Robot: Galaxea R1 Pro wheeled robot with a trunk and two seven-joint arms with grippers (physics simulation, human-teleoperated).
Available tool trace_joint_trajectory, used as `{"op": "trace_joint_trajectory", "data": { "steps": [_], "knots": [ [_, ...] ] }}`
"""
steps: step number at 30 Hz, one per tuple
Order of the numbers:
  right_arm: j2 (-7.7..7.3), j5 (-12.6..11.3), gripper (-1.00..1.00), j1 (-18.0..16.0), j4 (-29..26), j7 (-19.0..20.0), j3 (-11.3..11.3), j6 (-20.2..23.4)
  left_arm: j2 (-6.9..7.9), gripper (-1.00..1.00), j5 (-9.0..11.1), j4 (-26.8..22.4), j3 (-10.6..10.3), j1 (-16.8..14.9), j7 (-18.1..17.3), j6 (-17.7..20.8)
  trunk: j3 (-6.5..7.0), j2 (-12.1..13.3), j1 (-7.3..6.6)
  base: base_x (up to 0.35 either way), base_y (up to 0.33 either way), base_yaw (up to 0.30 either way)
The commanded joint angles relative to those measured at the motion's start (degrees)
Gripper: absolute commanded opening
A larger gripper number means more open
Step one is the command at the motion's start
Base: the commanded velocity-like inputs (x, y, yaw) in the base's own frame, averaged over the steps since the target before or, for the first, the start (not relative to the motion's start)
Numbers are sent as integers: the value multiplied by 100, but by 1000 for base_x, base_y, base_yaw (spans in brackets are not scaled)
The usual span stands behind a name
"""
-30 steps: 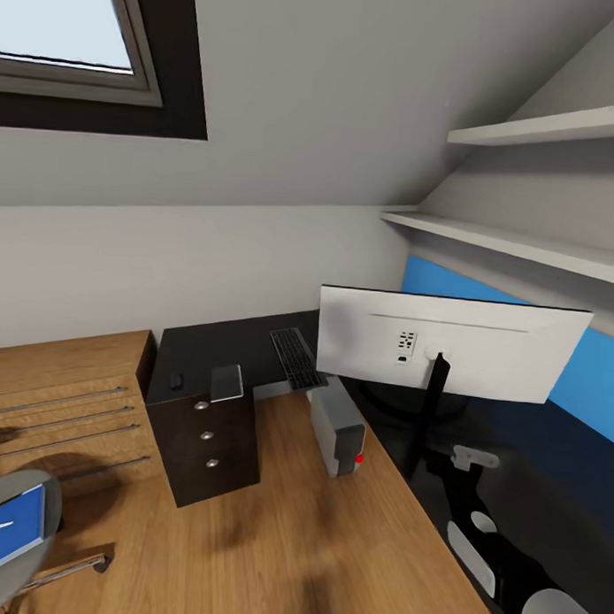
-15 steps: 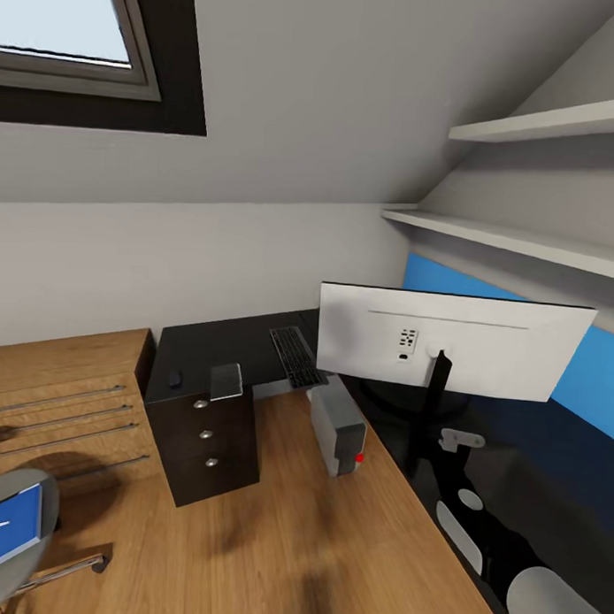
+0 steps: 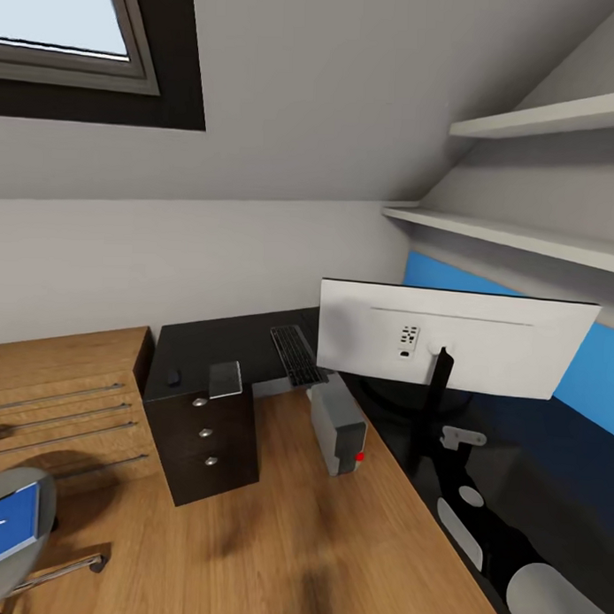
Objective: In the bedroom, organize the workspace by keeping the computer under the desk, ensuring the monitor is on the desk, placing the keyboard on the desk next to the monitor, placing the mouse on the desk next to the keyboard, moving the folder from the swivel chair onto the desk next to the mouse, stacking the notebook on top of the folder with the pen on top of the notebook, and positioning the swivel chair next to the desk.
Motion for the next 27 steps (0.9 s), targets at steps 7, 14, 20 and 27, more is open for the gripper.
{"op": "trace_joint_trajectory", "data": {
  "steps": [7,14,20,27],
  "knots": [
    [-17,-51,100,-8,0,-44,45,-33,-1,100,30,-5,-44,-3,34,-18,-134,-289,155,0,0,0],
    [-30,-52,100,-8,32,-108,47,-92,-3,100,26,-5,-42,-3,31,-33,-260,-569,309,0,0,0],
    [-37,-47,100,-8,40,-333,51,-300,-6,100,24,-5,-43,-4,29,-35,-368,-810,441,0,0,0],
    [-38,-37,100,-8,40,-394,63,-451,-7,100,24,-5,-43,-1,27,-36,-493,-1091,595,0,0,0]
  ]
}}
